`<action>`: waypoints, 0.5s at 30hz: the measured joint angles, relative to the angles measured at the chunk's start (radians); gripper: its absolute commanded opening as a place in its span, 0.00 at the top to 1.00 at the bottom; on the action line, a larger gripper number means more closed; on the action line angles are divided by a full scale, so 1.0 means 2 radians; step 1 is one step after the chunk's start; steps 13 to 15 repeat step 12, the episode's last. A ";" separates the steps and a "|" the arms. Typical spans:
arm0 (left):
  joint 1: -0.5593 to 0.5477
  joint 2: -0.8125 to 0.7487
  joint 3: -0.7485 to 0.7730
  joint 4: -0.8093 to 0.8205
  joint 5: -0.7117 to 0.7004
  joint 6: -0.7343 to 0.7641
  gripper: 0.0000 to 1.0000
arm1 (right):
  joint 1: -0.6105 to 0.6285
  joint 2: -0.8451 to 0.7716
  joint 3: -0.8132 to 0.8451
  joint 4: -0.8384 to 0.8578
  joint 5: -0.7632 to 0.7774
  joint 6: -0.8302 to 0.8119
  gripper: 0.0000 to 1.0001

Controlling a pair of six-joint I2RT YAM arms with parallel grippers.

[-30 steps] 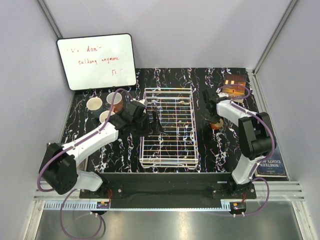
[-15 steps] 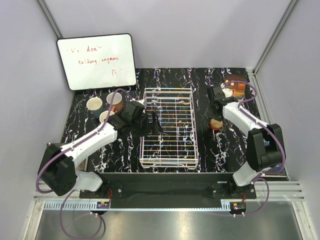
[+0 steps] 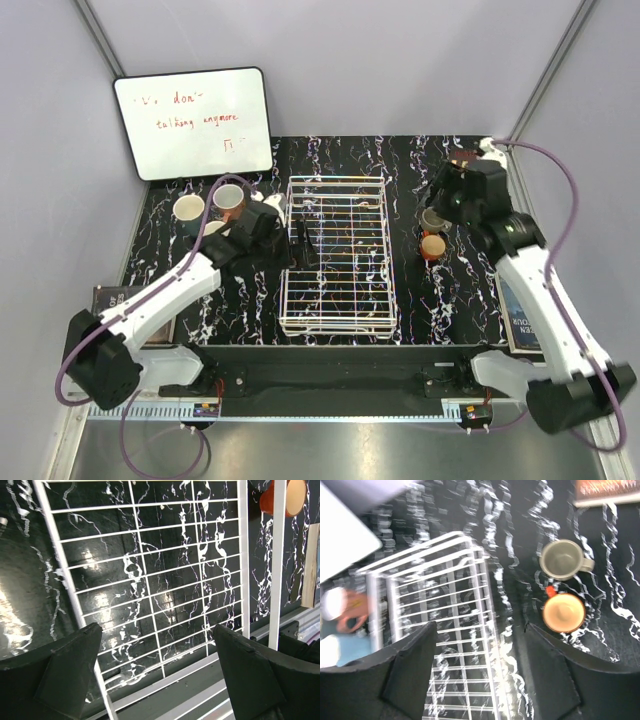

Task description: Unload the cups from the dish rack

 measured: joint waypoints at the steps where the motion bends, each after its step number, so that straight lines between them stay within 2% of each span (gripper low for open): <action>1: 0.000 -0.007 0.000 -0.004 -0.004 0.003 0.01 | 0.000 -0.024 0.000 -0.006 -0.008 -0.005 0.17; 8: -0.006 -0.048 0.000 -0.029 -0.060 0.029 0.01 | 0.000 -0.169 -0.061 -0.038 -0.048 -0.021 0.13; 12: -0.011 -0.066 -0.005 -0.044 -0.090 0.039 0.01 | 0.000 -0.208 -0.089 -0.077 -0.053 -0.025 0.13; 15: -0.011 -0.066 -0.005 -0.044 -0.090 0.039 0.01 | 0.000 -0.208 -0.089 -0.077 -0.053 -0.025 0.13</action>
